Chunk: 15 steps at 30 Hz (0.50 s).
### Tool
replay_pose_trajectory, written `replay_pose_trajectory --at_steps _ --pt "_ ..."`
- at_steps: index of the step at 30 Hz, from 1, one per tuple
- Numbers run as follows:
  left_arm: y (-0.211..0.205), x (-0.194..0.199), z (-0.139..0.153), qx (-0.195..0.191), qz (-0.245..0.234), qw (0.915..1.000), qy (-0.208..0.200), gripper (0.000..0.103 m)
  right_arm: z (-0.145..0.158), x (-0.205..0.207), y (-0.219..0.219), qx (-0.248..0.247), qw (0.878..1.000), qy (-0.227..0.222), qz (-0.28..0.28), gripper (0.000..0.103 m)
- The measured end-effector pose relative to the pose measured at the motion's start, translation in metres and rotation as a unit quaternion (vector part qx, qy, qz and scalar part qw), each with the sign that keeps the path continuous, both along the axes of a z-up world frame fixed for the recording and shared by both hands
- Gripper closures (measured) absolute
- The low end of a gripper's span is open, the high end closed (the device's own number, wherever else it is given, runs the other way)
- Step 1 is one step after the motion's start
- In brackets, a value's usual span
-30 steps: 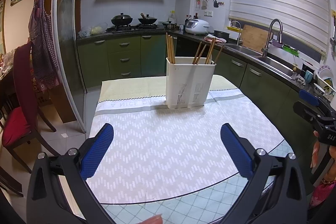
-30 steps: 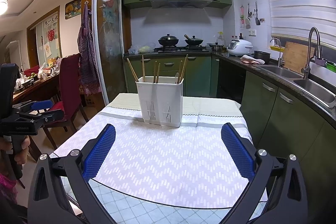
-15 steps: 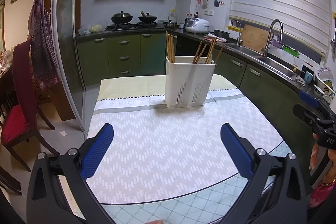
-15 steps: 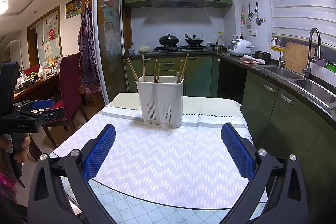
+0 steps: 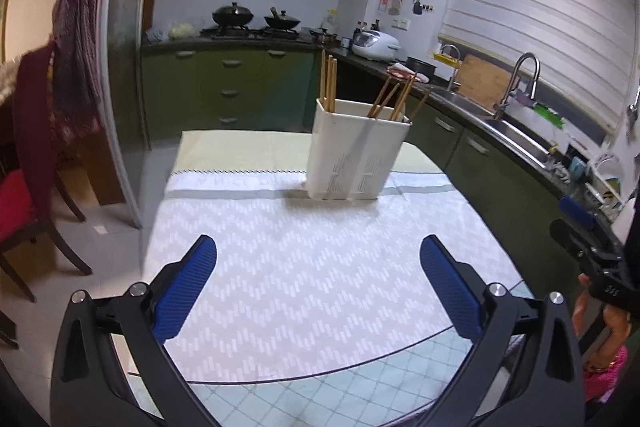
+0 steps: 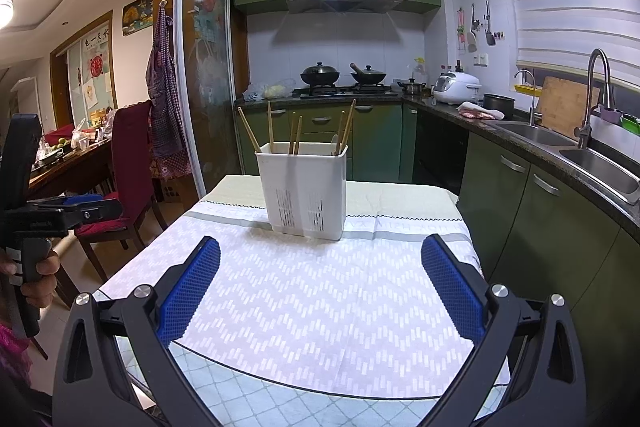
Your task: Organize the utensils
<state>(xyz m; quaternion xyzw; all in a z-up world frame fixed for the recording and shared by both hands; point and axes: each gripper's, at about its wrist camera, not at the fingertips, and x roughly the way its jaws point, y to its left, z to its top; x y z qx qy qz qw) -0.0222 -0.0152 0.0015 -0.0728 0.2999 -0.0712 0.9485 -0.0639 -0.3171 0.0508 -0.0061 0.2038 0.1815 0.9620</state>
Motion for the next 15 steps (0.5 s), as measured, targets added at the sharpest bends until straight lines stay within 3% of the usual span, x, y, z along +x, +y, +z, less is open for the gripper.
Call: replay_pose_trajectory --at_steps 4,10,15 --pt "-0.0025 0.0014 -0.0032 0.019 0.005 0.9998 0.003 0.006 -0.0034 0.0022 0.0014 0.000 1.000 0.002 0.001 0.004" --pt "-0.0097 -0.0002 -0.0014 0.078 0.035 0.9963 -0.011 0.006 -0.0056 0.0022 0.0013 -0.001 1.000 0.003 0.001 0.004" --pt "-0.0074 0.0016 -0.0025 0.073 0.038 0.9966 -0.004 0.006 -0.0053 0.0042 0.0003 -0.002 1.000 0.005 -0.001 0.004"
